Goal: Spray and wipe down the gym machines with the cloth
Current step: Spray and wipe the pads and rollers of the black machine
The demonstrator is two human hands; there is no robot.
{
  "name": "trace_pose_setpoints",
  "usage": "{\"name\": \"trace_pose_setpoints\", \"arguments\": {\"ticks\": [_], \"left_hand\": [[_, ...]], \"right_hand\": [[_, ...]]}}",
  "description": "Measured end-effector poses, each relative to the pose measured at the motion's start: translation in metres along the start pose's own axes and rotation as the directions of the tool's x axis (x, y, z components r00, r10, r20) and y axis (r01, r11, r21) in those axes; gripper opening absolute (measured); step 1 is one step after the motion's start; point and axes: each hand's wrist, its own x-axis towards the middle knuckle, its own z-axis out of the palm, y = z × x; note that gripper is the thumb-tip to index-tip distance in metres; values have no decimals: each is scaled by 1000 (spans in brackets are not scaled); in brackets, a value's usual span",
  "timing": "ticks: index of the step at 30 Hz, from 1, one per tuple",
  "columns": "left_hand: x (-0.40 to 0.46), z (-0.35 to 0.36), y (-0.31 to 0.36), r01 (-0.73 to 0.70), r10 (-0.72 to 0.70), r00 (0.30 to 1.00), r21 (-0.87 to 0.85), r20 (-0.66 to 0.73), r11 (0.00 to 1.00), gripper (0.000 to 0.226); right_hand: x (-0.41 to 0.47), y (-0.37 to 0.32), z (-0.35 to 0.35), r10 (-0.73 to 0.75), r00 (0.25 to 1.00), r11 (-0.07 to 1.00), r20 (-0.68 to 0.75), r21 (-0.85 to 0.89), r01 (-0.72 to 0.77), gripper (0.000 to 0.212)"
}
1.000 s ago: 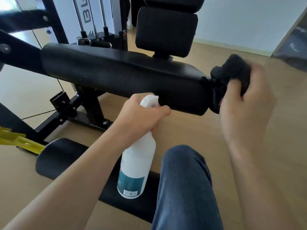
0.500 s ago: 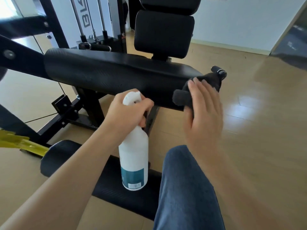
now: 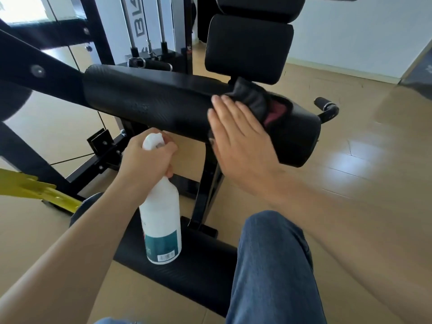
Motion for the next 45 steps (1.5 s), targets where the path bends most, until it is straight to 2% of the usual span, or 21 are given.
{"name": "trace_pose_setpoints", "arguments": {"ticks": [4,6,8,11,13,15,19,22,24,26,29,32,34,37,41,45], "left_hand": [[-3,-1,-11,42,-42,999,-3,-27,999,2],[-2,1,-10,37,-36,999,9,-41,999,8],[0,4,-6,24,-24,999,6,-47,1000,12],[3,11,3,-20,19,999,-17,-29,1000,4],[2,19,8,-39,39,999,-23,-6,999,7],[-1,26,13,-49,49,999,-27,16,998,10],[1,30,9,-7,9,1000,-56,26,998,14],[8,22,-3,61,-61,998,-92,2,994,9],[11,17,-11,76,-77,997,-87,-6,993,3],[12,13,-18,67,-68,998,-47,-16,997,7],[12,6,-26,64,-65,996,-12,-67,998,5],[10,-4,-30,90,-93,989,-28,-113,996,4],[7,-8,-31,90,-92,989,-23,-120,996,8],[5,-11,-35,98,-97,988,-2,-117,995,11],[6,-10,-39,90,-89,991,8,-105,996,10],[7,-12,-40,86,-83,992,23,-98,996,7]], "right_hand": [[38,-23,14,-117,993,993,-25,-36,116,54],[43,-24,13,-142,989,989,-35,-51,140,52],[37,-13,8,-129,991,991,-23,-19,129,50],[3,17,-3,-82,996,996,-32,17,83,51],[-31,41,-11,-67,995,998,-70,-25,65,50],[-60,59,-20,-65,997,994,-51,-88,61,53],[-70,60,-24,-33,999,996,37,-83,36,61],[-59,45,-15,-47,998,989,42,-135,52,65],[-48,38,-6,-96,995,979,4,-179,96,65],[-30,27,2,-202,979,954,-26,-230,190,63],[7,3,18,-397,917,872,29,-299,387,60],[38,-25,25,-479,877,829,47,-303,469,60],[47,-32,22,-450,891,871,60,-191,453,62],[37,-20,9,-310,947,950,82,-8,312,70],[1,11,-9,-213,965,976,153,-15,217,73],[-13,25,-15,-229,958,973,173,12,230,71]]}}
